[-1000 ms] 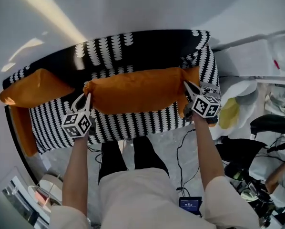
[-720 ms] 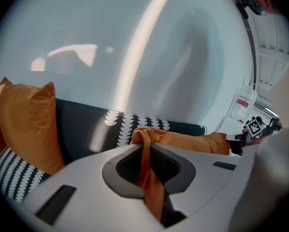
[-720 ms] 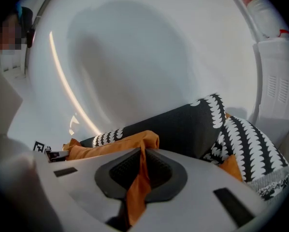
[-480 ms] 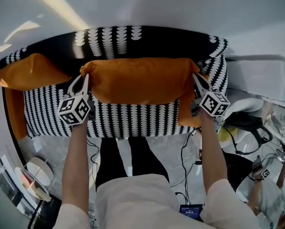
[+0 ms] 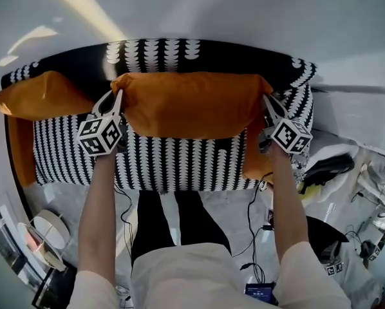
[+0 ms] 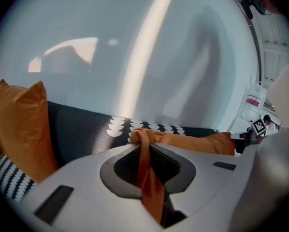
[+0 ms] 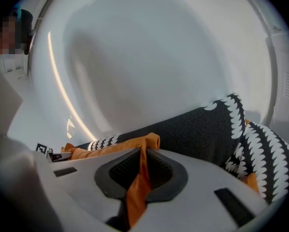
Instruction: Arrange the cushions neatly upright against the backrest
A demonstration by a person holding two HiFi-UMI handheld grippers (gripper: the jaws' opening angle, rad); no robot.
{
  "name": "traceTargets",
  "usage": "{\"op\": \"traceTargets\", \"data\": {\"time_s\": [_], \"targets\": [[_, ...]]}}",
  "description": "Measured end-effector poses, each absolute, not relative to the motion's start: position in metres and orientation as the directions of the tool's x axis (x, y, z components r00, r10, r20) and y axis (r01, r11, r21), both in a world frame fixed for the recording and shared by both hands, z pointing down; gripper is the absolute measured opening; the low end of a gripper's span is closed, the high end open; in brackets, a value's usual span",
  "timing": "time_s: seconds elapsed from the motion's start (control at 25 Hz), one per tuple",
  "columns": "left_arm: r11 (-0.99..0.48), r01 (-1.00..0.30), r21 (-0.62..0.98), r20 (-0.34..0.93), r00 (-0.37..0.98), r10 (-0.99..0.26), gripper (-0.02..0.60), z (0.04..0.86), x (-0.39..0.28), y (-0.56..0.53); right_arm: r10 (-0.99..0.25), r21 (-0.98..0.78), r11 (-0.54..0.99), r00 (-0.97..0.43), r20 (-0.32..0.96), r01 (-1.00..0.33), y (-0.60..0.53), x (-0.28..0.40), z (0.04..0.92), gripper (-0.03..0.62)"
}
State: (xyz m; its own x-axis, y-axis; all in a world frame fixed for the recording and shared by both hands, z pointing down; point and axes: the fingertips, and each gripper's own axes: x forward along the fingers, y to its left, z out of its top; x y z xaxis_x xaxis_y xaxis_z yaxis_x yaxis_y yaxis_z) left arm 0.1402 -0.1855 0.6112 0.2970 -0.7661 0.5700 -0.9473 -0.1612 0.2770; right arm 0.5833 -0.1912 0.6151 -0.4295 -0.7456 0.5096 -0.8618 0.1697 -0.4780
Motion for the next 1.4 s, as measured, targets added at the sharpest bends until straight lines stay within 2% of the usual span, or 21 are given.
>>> {"op": "traceTargets", "data": {"time_s": [0.48,0.64,0.72,0.84,0.96,1.12,1.28,1.4], "targets": [[-0.187,-0.943,0.276,0.559,0.316,-0.767,0.052,0.605,0.148,-0.232,-0.745,-0.453,0.175,-0.418,0.519,-0.874,-0.222,0.594,0.622,0.041],[-0.161,-0.949,0.272,0.592,0.297,-0.749,0.099,0.618,0.141,-0.229,-0.741,-0.466,0.156,-0.415,0.528,-0.871,-0.226,0.595,0.634,0.045],[-0.159,-0.955,0.250,0.596,0.281,-0.752,0.137,0.615,0.137,-0.232,-0.747,-0.450,0.151,-0.399,0.531,-0.880,-0.230,0.598,0.634,0.076],[-0.159,-0.961,0.228,0.592,0.266,-0.761,0.186,0.605,0.130,-0.236,-0.751,-0.435,0.161,-0.396,0.529,-0.886,-0.235,0.602,0.627,0.218],[-0.147,-0.965,0.218,0.583,0.249,-0.774,0.189,0.589,0.122,-0.230,-0.758,-0.405,0.164,-0.377,0.533,-0.900,-0.231,0.610,0.617,0.253],[-0.141,-0.968,0.206,0.596,0.238,-0.767,0.192,0.569,0.121,-0.206,-0.771,-0.375,0.141,-0.339,0.539,-0.916,-0.211,0.622,0.597,0.255],[-0.153,-0.969,0.195,0.617,0.242,-0.748,0.188,0.556,0.124,-0.171,-0.771,-0.346,0.156,-0.333,0.543,-0.925,-0.188,0.599,0.575,0.239],[-0.159,-0.961,0.225,0.617,0.266,-0.740,0.122,0.540,0.141,-0.138,-0.735,-0.376,0.203,-0.395,0.552,-0.904,-0.158,0.576,0.564,0.170]]}}
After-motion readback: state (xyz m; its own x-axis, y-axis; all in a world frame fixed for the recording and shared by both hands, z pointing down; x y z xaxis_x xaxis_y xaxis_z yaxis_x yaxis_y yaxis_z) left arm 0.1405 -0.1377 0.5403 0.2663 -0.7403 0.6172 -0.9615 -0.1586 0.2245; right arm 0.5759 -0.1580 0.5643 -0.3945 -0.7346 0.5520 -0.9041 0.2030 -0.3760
